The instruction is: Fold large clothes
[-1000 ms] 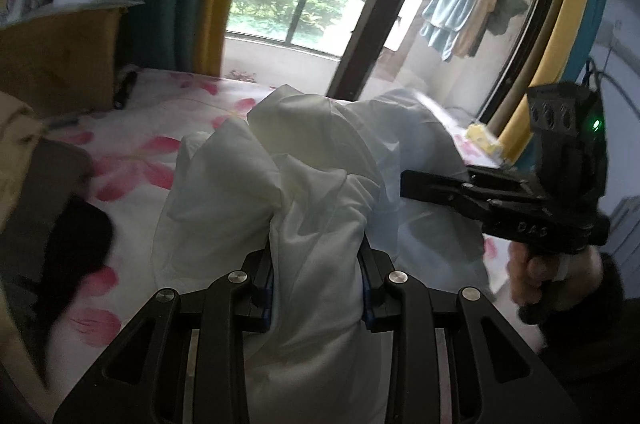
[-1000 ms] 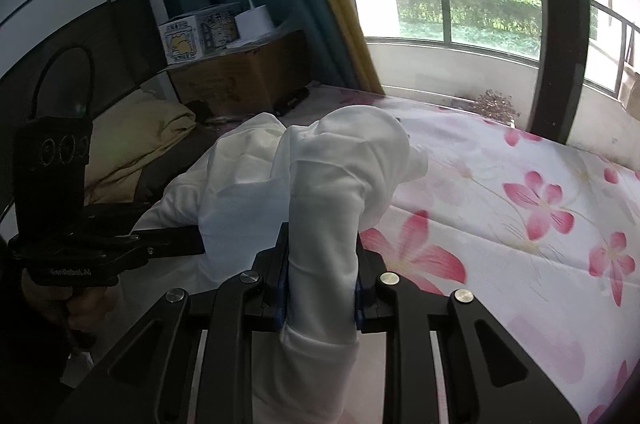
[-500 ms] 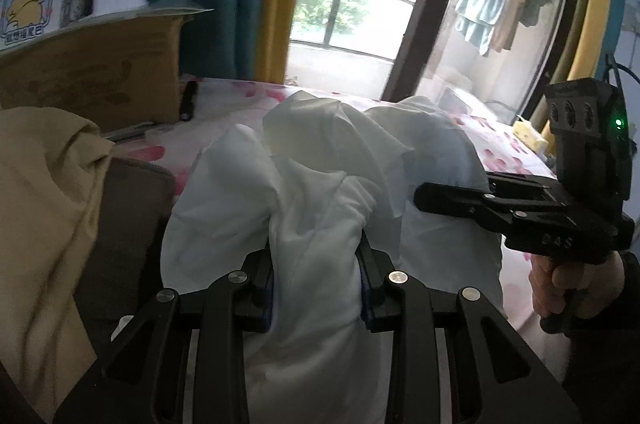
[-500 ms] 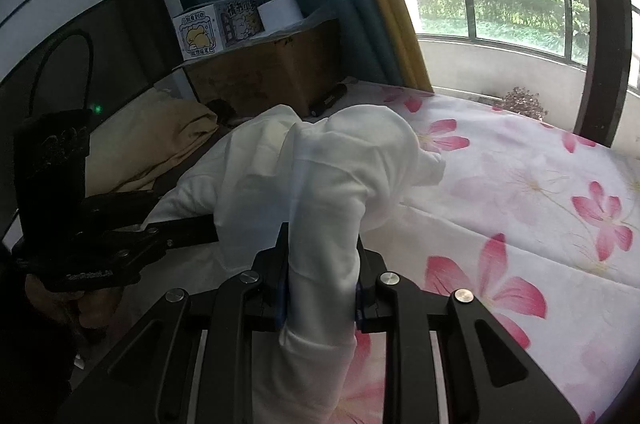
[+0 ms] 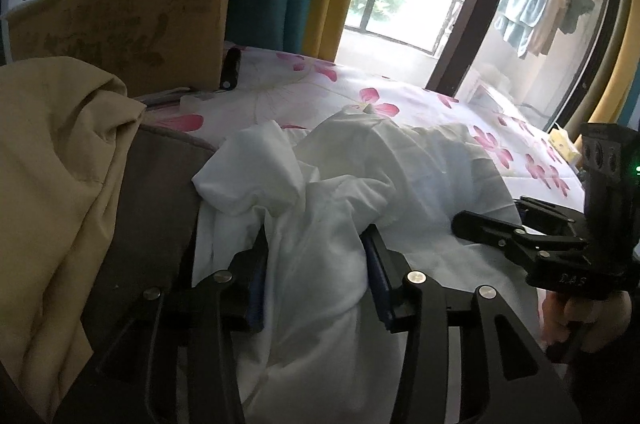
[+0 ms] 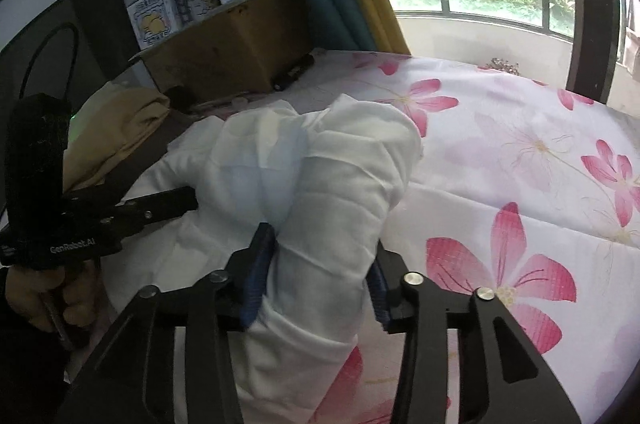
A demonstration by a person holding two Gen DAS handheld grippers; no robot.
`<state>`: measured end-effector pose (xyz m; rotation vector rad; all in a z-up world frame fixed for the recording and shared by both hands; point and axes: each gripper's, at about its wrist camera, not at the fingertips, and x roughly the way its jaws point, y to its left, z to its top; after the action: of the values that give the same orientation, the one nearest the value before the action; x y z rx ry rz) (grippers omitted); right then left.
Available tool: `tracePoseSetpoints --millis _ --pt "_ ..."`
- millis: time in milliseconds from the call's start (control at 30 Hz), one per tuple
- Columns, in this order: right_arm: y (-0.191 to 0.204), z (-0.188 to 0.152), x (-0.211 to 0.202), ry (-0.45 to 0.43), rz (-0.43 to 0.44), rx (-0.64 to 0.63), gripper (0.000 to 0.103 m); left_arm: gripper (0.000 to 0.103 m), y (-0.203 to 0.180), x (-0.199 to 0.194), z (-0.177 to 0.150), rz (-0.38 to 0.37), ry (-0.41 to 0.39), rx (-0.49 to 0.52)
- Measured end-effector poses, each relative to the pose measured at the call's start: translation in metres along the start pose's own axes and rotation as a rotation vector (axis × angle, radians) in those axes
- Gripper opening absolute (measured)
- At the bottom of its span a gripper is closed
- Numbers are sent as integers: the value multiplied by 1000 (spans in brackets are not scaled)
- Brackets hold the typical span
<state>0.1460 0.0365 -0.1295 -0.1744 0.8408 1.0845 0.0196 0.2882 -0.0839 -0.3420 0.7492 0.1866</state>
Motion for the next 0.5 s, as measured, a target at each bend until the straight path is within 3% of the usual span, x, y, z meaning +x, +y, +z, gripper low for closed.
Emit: tracePoseSetpoints --millis 200,500 --pt "-3 -4 -7 -7 -49 4 69 50 -5 -2 -1 56 14 -12" --pt "0 -11 -13 15 -57 20 81 58 -10 -17 -5 156 28 9"
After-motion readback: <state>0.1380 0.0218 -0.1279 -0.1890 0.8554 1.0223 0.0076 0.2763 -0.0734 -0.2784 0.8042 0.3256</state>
